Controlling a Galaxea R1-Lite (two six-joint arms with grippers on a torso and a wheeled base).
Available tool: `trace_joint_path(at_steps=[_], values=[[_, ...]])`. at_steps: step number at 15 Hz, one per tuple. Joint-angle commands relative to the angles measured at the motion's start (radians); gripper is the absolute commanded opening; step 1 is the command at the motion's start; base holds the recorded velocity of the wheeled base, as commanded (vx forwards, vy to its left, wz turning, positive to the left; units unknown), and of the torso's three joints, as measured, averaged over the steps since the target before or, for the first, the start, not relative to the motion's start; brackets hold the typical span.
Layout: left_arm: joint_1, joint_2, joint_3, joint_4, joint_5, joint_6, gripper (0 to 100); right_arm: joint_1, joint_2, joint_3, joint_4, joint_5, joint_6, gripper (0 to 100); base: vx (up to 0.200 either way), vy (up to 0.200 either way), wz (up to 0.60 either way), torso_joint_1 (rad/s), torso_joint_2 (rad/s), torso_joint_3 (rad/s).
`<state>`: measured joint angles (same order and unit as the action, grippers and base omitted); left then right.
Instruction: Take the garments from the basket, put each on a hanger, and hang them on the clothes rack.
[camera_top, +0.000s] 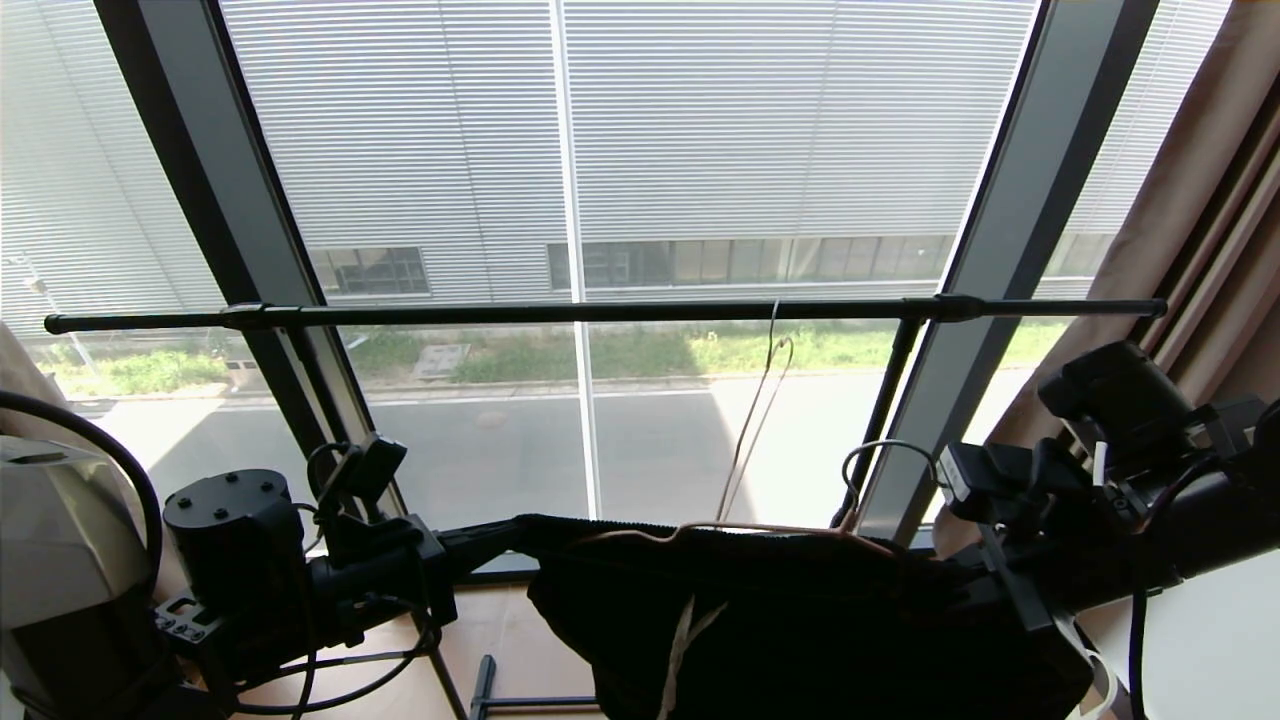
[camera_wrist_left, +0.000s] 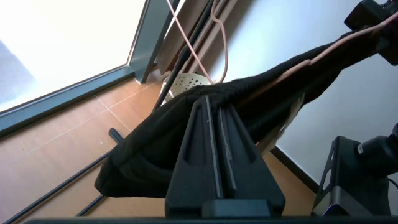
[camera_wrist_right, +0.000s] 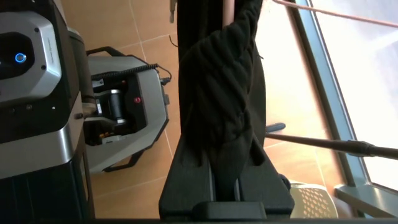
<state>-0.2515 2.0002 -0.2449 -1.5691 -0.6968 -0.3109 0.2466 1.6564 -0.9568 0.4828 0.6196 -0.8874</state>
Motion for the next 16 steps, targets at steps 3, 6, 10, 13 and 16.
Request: trace_joint_path(at_steps=[3, 6, 10, 13, 16], values=[[-0.002, -0.012, 0.003, -0.002, -0.001, -0.001, 0, 0.003, 0.065, 0.013, -0.001, -0.041, -0.001, 0, 0.0, 0.0, 0.0, 0.0, 0.0, 0.0], [-0.037, -0.08, 0.018, -0.002, -0.001, -0.001, 0, 0.02, 0.079, 0.016, -0.049, -0.057, 0.008, 0, 0.0, 0.0, 0.0, 0.0, 0.0, 0.0], [-0.098, -0.311, -0.106, 0.44, 0.003, 0.07, 0, 0.022, 0.059, 0.026, -0.052, -0.057, 0.022, 0, 0.0, 0.0, 0.0, 0.0, 0.0, 0.0], [-0.161, -0.436, -0.327, 0.94, 0.122, 0.145, 0, 0.022, 0.019, 0.024, -0.052, -0.055, 0.041, 0, 0.0, 0.0, 0.0, 0.0, 0.0, 0.0], [-0.279, -0.446, -0.541, 1.287, 0.369, 0.222, 0, 0.022, 0.011, 0.046, -0.069, -0.052, 0.048, 0, 0.0, 0.0, 0.0, 0.0, 0.0, 0.0]])
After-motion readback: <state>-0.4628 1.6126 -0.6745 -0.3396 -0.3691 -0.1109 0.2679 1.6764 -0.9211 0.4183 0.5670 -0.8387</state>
